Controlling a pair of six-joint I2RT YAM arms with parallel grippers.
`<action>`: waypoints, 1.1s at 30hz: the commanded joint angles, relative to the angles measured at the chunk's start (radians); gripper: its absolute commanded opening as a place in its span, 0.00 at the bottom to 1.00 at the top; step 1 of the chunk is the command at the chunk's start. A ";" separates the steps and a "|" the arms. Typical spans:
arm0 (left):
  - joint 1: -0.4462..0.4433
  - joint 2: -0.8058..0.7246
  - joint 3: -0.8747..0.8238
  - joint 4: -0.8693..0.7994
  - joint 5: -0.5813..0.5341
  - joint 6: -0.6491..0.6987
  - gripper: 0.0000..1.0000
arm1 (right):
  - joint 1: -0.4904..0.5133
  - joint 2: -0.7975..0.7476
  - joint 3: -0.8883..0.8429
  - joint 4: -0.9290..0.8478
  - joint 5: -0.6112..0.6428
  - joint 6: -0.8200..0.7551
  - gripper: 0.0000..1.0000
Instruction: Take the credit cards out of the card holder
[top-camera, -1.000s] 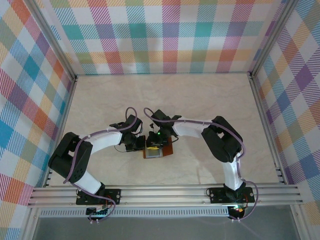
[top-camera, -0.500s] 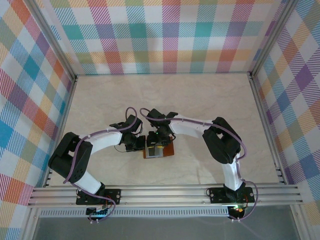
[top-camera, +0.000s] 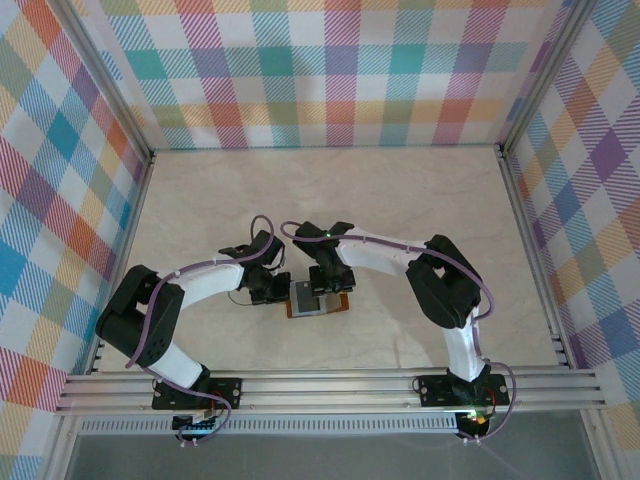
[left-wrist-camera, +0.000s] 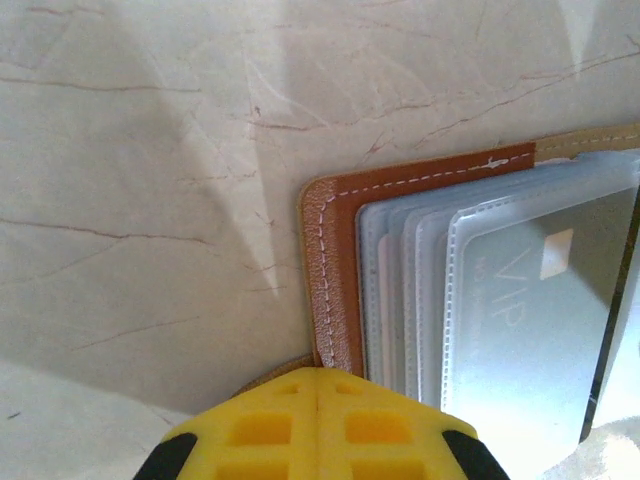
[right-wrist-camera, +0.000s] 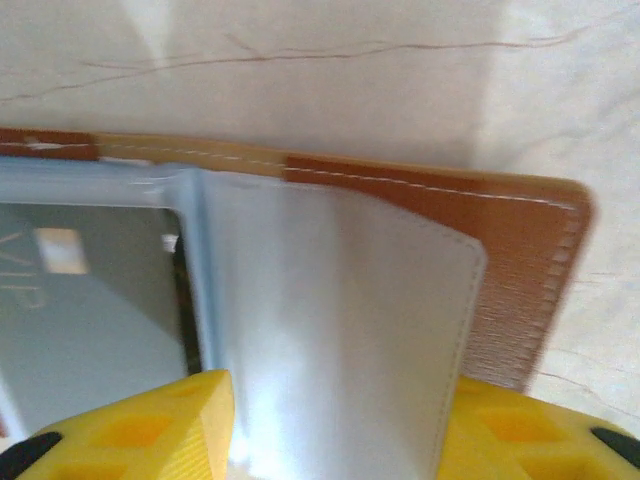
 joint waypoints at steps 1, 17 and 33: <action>-0.009 -0.028 -0.022 -0.070 -0.014 0.011 0.04 | 0.003 -0.059 0.006 -0.081 0.096 -0.023 0.50; -0.059 -0.098 0.071 -0.134 -0.014 -0.010 0.09 | -0.054 -0.212 -0.093 -0.010 0.014 -0.070 0.47; -0.128 -0.004 0.114 -0.122 -0.045 -0.031 0.15 | -0.145 -0.153 -0.227 0.416 -0.461 0.023 0.25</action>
